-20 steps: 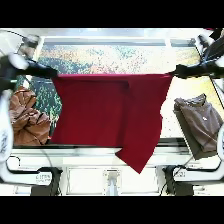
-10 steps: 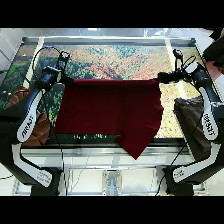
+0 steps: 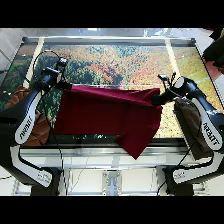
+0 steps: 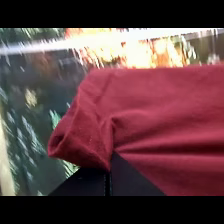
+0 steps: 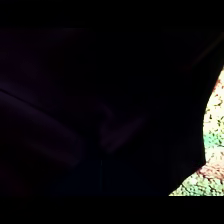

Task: Fold the shirts.

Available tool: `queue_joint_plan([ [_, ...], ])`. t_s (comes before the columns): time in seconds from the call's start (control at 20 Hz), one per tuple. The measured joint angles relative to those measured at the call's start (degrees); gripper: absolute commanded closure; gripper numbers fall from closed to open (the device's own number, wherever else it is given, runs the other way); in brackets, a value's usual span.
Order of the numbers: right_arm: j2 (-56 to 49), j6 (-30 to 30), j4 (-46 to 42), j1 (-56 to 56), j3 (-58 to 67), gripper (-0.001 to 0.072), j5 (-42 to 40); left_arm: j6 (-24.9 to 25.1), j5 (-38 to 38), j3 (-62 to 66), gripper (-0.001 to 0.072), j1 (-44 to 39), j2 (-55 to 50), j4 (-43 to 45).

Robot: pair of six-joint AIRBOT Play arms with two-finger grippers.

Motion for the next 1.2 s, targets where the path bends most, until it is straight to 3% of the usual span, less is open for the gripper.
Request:
queue_joint_plan([
  [0.15,0.2,0.66,-0.33,1.07,-2.49,0.067,-3.34,0.0,-2.25,-0.31,0.0697,0.0,-0.55,-1.84],
  [0.2,0.28,0.96,-0.26,1.29,-2.93,0.0541,-4.07,0.02,-3.48,-0.37,0.0596,0.0,-0.9,-2.27],
  [0.25,0.44,1.33,-0.2,1.42,-3.21,0.0338,-4.57,0.04,-4.61,-0.39,0.0292,0.0,-1.2,-2.49],
  [0.3,0.74,1.75,0.15,1.49,-3.41,0.0303,-4.87,0.07,-5.86,-0.44,0.0139,0.0,-1.44,-2.69],
  [0.6,7.21,3.21,0.44,1.36,2.95,0.0305,3.1,0.24,-8.94,-0.48,0.0136,-0.11,3.65,-3.41],
  [0.75,14.99,3.43,-3.5,0.09,10.19,0.0305,11.47,-0.7,-11.15,-0.96,0.0136,1.2,14.43,-2.25],
  [0.9,26.16,3.61,-7.93,-4.04,11.82,0.0304,17.16,-5.7,-11.74,-7.87,0.0136,7.69,29.49,-0.17],
  [1.05,39.21,6.69,-7.67,-11.34,-0.31,0.0301,18.51,-15.23,-9.94,-24.65,0.0137,18.14,44.59,-1.42],
  [1.2,48.13,11.21,1.2,-16.59,-20.63,0.0301,15.52,-19.74,-6.84,-43.56,0.0138,27.3,56.04,-13.27],
])
